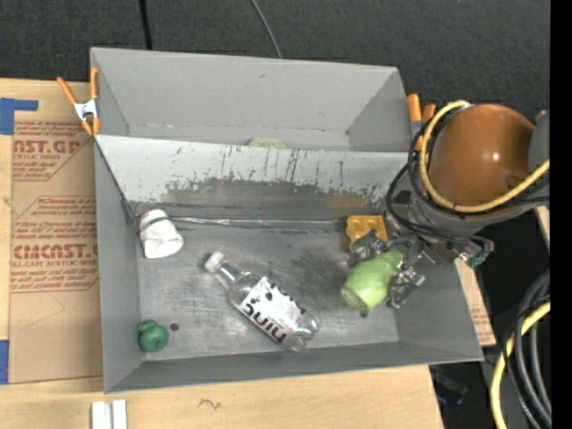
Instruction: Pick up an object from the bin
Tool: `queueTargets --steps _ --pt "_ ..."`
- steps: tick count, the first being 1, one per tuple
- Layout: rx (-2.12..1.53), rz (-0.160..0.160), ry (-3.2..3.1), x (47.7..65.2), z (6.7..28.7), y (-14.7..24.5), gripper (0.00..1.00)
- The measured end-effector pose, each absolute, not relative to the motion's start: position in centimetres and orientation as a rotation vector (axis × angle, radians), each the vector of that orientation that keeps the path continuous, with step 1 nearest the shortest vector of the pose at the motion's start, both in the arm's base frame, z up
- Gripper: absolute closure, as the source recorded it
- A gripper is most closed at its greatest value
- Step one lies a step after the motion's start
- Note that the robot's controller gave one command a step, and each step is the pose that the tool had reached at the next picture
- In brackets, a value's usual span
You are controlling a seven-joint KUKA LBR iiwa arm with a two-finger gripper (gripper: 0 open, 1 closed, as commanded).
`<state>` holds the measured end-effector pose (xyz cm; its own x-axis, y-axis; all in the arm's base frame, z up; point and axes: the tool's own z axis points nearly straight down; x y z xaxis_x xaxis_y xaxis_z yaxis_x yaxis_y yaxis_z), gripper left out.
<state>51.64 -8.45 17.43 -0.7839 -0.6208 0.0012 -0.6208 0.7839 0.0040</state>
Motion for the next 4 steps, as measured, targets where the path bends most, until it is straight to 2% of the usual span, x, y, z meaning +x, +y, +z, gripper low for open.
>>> queueTargets --steps 1,4 --pt "1.053 -0.006 -2.948 54.81 8.56 -6.28 1.0" --pt "1.056 -0.002 -2.96 54.55 8.79 -6.46 1.0"
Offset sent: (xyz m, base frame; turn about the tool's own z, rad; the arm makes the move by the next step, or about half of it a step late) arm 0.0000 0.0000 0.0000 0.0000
